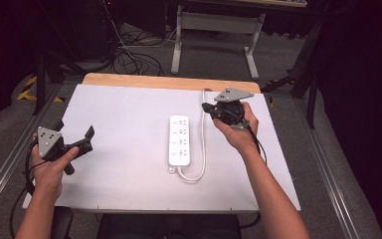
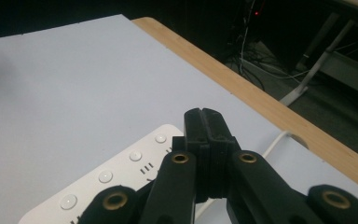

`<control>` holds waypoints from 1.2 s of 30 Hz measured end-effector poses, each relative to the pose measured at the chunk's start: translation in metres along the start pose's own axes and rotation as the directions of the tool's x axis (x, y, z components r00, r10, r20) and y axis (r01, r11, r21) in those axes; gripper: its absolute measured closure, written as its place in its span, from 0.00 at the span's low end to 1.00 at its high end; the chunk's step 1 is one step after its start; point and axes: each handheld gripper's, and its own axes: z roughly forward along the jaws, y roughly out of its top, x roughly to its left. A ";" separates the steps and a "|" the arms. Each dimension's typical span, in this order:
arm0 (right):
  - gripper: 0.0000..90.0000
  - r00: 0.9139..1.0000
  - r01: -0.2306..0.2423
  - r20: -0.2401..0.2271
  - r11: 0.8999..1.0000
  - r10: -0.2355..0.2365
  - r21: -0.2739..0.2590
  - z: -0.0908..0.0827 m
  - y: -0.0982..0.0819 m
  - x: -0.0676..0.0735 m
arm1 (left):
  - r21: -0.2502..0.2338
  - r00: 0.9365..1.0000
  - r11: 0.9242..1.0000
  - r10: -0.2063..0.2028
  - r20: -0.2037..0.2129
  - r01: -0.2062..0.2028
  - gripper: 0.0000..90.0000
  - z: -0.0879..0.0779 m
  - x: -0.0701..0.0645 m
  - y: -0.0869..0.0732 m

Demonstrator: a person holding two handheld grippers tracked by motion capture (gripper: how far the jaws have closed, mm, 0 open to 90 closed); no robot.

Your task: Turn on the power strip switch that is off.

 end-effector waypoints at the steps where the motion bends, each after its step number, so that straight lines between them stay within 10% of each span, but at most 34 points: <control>1: 1.00 1.000 0.005 -0.004 1.000 -0.005 0.008 0.003 0.001 0.001 | -0.001 1.000 1.000 -0.001 0.000 0.001 0.03 0.000 0.000 0.000; 19: 1.00 0.993 0.077 -0.098 0.985 -0.063 0.152 0.062 0.021 0.019 | 0.000 1.000 1.000 -0.004 0.003 0.004 0.03 0.001 0.001 0.000; 36: 1.00 0.982 0.134 -0.173 0.934 -0.080 0.332 0.114 0.003 0.030 | 0.005 1.000 1.000 0.005 0.019 -0.005 0.04 0.002 0.000 0.000</control>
